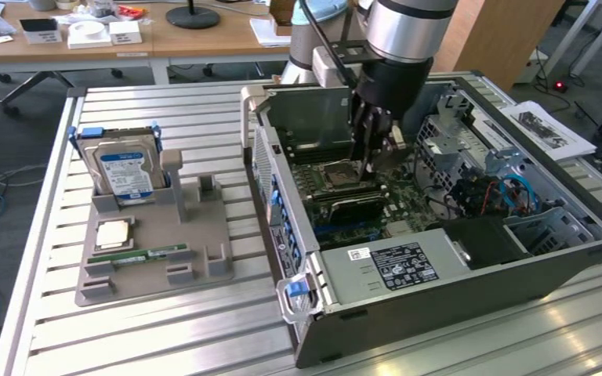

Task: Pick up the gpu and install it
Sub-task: 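Insert the gpu into the slot, then press down on the gpu until it lock into place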

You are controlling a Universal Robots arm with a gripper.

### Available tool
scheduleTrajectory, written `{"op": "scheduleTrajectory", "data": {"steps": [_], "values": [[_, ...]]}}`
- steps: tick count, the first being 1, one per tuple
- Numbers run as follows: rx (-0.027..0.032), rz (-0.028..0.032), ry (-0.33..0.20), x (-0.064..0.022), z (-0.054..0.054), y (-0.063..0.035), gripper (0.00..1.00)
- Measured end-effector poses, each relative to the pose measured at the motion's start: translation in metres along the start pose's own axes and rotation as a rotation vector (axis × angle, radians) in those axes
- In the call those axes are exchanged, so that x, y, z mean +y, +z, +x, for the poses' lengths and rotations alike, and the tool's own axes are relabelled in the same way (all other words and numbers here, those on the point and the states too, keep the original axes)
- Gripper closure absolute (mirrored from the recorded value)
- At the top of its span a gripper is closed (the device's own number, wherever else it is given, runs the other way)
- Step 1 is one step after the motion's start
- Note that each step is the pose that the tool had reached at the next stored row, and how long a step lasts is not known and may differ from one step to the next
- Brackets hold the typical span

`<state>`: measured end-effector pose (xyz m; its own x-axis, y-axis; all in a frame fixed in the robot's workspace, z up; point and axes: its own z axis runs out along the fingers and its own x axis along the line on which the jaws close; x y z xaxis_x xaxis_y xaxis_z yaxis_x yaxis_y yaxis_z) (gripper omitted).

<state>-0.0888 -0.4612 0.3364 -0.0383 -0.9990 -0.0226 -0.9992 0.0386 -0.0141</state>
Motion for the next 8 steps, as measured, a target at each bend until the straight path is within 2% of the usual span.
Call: {"op": "scheduleTrajectory", "data": {"steps": [8], "values": [[-0.0001, 0.0004, 0.000, 0.0000, 0.0000, -0.0005, 0.54]]}}
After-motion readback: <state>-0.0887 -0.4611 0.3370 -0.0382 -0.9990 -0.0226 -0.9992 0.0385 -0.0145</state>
